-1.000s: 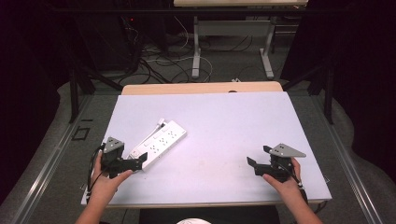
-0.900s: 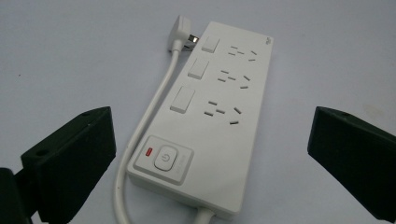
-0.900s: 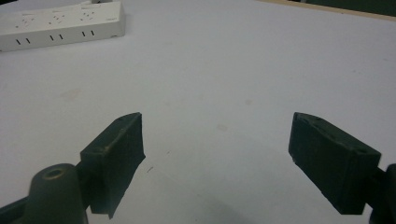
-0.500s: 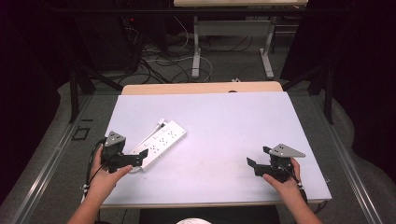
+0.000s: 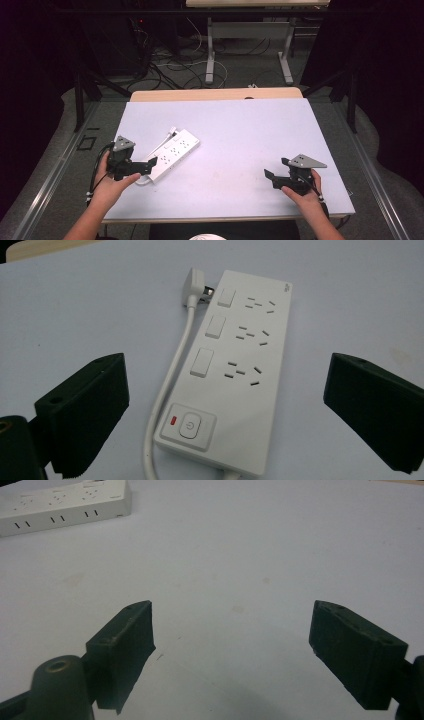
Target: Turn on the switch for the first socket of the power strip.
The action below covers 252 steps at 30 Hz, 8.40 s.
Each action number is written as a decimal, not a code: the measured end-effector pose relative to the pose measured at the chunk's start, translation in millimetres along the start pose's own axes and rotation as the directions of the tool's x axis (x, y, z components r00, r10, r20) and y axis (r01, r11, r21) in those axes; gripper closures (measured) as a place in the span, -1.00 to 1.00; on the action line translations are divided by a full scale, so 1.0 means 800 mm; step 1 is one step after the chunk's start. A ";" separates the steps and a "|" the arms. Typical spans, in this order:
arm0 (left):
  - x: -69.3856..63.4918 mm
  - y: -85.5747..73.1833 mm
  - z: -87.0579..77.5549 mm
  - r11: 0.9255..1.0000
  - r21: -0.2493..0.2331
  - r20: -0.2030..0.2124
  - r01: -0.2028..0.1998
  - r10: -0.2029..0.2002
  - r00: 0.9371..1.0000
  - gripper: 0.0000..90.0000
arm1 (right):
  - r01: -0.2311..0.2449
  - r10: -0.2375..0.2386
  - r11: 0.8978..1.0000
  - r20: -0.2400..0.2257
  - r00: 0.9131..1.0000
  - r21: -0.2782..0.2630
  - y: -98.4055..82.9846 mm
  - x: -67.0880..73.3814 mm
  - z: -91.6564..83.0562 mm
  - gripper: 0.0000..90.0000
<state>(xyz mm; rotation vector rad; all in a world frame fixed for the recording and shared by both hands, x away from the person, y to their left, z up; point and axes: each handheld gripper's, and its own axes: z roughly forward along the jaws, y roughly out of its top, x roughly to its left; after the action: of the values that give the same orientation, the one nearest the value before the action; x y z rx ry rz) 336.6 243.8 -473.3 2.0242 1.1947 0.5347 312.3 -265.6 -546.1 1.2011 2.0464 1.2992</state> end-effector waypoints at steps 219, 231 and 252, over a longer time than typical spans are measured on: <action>0.040 0.027 0.114 0.925 0.300 0.013 0.234 -0.249 0.969 0.83 | -0.092 0.093 0.995 -0.045 0.995 0.032 -0.008 -0.014 0.010 -0.61; 0.028 0.030 0.111 0.939 0.269 0.023 0.214 -0.228 0.973 0.49 | -0.080 0.081 0.997 -0.042 0.996 0.020 -0.004 -0.011 0.007 -0.61; 0.022 0.037 0.104 0.960 0.211 0.037 0.182 -0.194 0.980 -0.05 | -0.074 0.075 0.997 -0.045 0.996 0.020 -0.004 -0.011 0.007 -0.61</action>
<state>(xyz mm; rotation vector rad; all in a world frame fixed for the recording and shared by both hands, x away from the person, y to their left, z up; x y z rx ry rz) 416.9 219.0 -506.1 2.0524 1.4405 0.2661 319.7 -270.7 -552.4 1.2779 2.0681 1.3567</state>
